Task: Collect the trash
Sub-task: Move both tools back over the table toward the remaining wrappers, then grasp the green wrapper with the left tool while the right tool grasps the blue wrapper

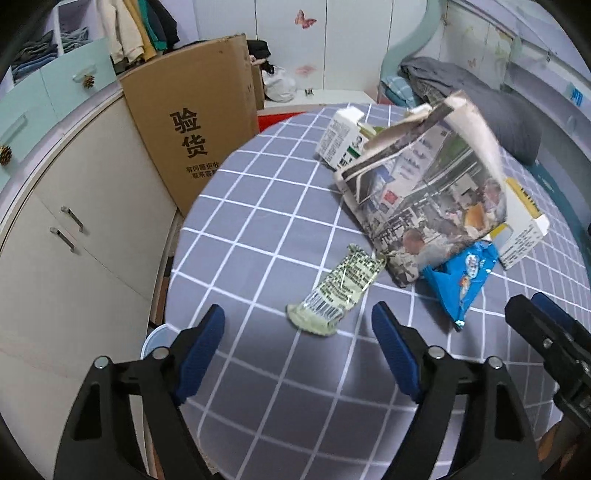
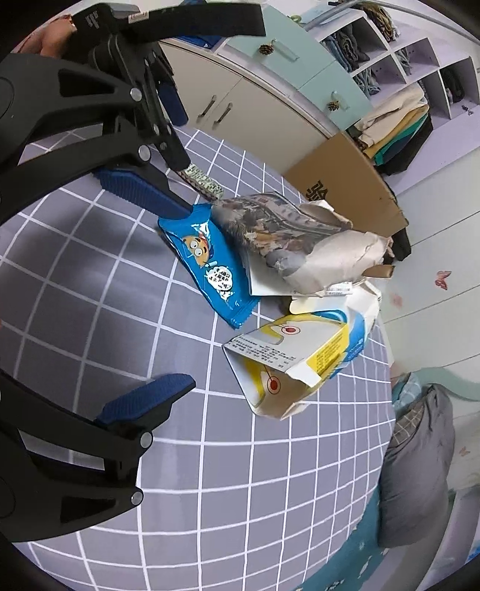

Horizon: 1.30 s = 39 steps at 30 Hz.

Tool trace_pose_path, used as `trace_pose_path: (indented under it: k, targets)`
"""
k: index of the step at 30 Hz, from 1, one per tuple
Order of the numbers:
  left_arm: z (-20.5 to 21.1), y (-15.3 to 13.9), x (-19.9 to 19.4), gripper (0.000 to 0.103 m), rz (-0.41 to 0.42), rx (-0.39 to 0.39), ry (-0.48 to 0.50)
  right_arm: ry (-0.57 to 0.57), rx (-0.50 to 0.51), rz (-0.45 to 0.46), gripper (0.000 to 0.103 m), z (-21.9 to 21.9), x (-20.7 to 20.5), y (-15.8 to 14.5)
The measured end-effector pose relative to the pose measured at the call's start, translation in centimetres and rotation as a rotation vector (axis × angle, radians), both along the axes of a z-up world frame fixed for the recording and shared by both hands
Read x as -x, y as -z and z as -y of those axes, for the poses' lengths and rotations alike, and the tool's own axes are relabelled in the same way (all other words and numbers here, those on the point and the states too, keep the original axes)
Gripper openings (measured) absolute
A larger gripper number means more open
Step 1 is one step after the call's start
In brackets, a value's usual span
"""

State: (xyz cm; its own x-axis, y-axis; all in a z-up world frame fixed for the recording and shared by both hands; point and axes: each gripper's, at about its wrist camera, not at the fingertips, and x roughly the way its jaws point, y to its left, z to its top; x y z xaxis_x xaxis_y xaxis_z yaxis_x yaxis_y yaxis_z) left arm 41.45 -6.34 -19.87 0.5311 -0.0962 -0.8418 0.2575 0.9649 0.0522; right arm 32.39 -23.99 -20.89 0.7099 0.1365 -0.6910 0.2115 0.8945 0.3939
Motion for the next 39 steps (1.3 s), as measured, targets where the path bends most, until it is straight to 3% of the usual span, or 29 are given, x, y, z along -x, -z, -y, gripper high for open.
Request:
trace_pose_path:
  k: [3, 7, 10, 13, 20, 26, 30, 31, 39]
  targets:
    - [0.9, 0.8, -0.3, 0.065, -0.009, -0.044, 0.025, -0.008, 0.002, -0.003, 0.085, -0.4, -0.5, 0.0]
    - [0.7, 0.7, -0.6, 0.04, -0.017, 0.013, 0.053, -0.019, 0.018, -0.007, 0.086, -1.0, -1.1, 0.0]
    - [0.6, 0.7, -0.6, 0.031, -0.009, 0.011, 0.061, -0.03, 0.035, -0.016, 0.086, -1.8, -1.7, 0.1]
    - [-0.7, 0.4, -0.5, 0.024, -0.011, 0.074, 0.022, -0.048, 0.042, -0.026, 0.086, -2.6, -2.2, 0.3]
    - [-3.4, -0.9, -0.1, 0.023, 0.028, 0.131, -0.072, -0.075, 0.149, -0.066, 0.086, -5.1, -4.7, 0.1]
    - [-3.9, -1.2, 0.5, 0.023, 0.02, 0.158, -0.077, -0.079, 0.249, -0.107, 0.084, -5.9, -6.5, 0.7]
    - [-3.8, -1.5, 0.9, 0.023, 0.021, 0.164, -0.07, -0.121, 0.264, -0.092, 0.06, -5.6, -6.2, 0.6]
    - [-3.8, -1.6, 1.0, 0.023, 0.019, 0.172, -0.066, -0.136, 0.272, -0.089, 0.046, -5.7, -6.1, 0.5]
    - [-3.2, -2.5, 2.9, 0.023, 0.023, 0.202, -0.044, -0.183, 0.194, -0.101, 0.036, -4.2, -2.8, 0.2]
